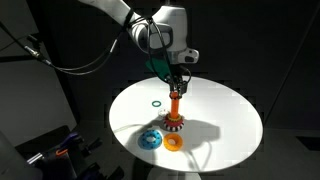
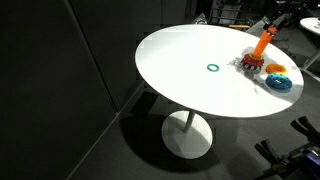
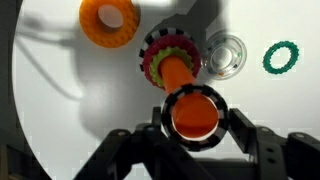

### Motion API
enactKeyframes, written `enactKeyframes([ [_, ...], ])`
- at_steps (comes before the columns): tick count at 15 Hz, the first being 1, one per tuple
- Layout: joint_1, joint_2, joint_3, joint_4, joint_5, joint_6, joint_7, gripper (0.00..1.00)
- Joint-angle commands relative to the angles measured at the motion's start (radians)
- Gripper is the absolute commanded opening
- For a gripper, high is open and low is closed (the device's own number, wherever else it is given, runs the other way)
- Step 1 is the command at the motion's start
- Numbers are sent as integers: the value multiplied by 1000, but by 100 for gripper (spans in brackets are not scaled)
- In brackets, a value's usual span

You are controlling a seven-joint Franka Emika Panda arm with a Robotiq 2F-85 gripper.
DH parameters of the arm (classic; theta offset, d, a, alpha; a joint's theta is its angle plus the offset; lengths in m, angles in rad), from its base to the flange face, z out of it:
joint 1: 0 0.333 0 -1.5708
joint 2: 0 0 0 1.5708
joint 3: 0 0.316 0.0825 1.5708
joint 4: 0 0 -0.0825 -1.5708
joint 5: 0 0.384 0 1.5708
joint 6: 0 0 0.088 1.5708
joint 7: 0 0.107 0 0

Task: Place the small, black and white ring around the block

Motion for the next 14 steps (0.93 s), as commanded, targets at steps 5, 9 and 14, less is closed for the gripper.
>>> enactKeyframes([
  [5,-20,31,12,76,30,-45,-22,43],
  [9,-28,57,15,96,45,-79,-26,43],
  [14,-42,92,23,123,78,-144,-47,43],
])
